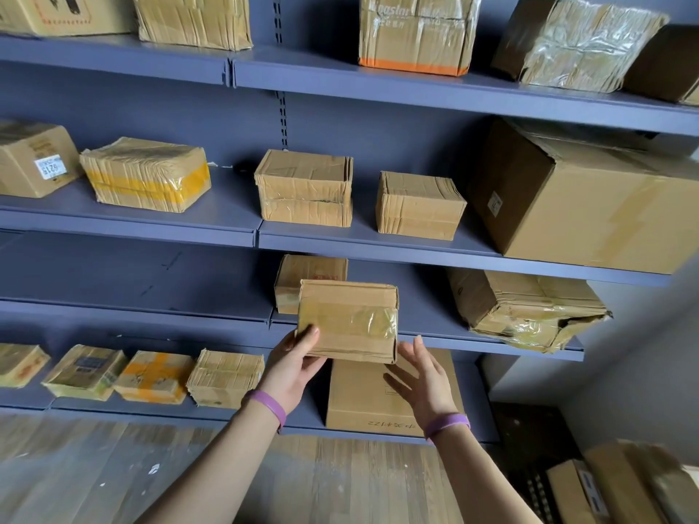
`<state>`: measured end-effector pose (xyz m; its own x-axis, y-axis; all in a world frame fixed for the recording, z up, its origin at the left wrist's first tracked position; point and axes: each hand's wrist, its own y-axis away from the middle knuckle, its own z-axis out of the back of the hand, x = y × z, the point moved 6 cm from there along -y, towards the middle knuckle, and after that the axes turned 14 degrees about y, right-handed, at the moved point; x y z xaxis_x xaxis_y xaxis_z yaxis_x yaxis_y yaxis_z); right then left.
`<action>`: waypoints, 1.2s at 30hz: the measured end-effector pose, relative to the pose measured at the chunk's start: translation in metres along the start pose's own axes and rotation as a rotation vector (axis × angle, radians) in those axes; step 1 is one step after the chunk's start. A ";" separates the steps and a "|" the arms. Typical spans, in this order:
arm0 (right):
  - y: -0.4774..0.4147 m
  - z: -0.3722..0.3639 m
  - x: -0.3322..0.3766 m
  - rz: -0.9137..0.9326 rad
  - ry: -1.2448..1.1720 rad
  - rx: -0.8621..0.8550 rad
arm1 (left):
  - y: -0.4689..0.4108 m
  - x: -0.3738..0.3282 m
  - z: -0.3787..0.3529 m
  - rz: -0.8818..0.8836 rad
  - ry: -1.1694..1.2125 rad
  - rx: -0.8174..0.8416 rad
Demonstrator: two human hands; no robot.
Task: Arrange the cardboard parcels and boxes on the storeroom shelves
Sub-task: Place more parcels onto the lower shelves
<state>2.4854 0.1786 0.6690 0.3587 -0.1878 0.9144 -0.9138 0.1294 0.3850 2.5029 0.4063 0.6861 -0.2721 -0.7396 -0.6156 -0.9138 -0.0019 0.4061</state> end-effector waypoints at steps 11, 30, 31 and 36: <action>-0.004 0.004 -0.018 -0.161 -0.170 0.075 | 0.008 -0.005 0.007 0.148 0.212 0.020; -0.008 0.019 -0.009 0.017 -0.295 -0.177 | 0.013 0.003 -0.003 0.153 0.072 0.023; -0.008 0.017 -0.010 0.019 -0.289 -0.175 | 0.013 0.004 -0.004 0.155 0.046 0.048; -0.005 0.008 -0.009 0.035 -0.258 -0.138 | 0.006 0.002 0.001 0.029 -0.018 0.014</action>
<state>2.4856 0.1722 0.6582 0.2507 -0.4197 0.8724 -0.8840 0.2682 0.3830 2.4966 0.4057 0.6867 -0.3043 -0.7268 -0.6158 -0.9094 0.0291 0.4150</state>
